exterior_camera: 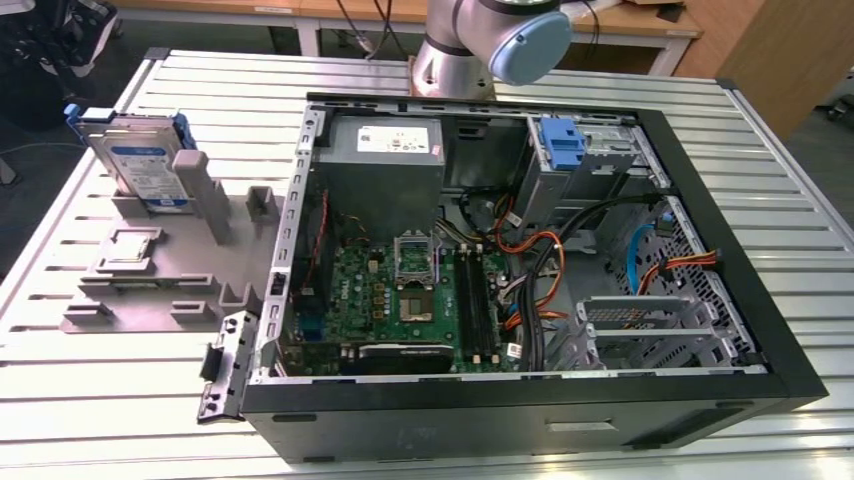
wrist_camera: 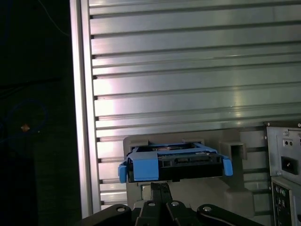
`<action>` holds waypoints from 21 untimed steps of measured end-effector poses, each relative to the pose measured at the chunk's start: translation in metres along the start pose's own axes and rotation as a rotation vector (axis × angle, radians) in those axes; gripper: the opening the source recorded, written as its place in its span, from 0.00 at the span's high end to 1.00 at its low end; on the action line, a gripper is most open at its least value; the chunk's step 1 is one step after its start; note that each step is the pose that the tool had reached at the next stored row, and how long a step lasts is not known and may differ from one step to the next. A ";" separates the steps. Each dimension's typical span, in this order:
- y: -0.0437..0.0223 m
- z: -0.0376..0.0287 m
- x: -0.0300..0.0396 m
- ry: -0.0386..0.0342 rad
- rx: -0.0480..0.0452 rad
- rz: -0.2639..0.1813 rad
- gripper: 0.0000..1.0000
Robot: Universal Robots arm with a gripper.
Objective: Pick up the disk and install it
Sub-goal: 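Pick up the disk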
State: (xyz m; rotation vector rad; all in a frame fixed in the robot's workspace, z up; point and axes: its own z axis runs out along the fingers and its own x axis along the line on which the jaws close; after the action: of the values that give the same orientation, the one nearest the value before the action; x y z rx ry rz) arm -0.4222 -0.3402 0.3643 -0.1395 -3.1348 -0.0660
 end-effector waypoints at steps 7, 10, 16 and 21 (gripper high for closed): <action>0.0000 0.0000 0.0002 0.0001 0.0000 0.000 0.90; 0.0000 0.0000 0.0002 0.0001 0.0000 0.001 0.90; 0.0000 0.0000 0.0002 -0.0013 -0.0002 0.032 0.90; 0.0000 0.0002 0.0002 -0.0020 -0.0002 0.052 0.90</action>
State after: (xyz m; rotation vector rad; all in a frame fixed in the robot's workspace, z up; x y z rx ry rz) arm -0.4224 -0.3402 0.3640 -0.2207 -3.1311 -0.0660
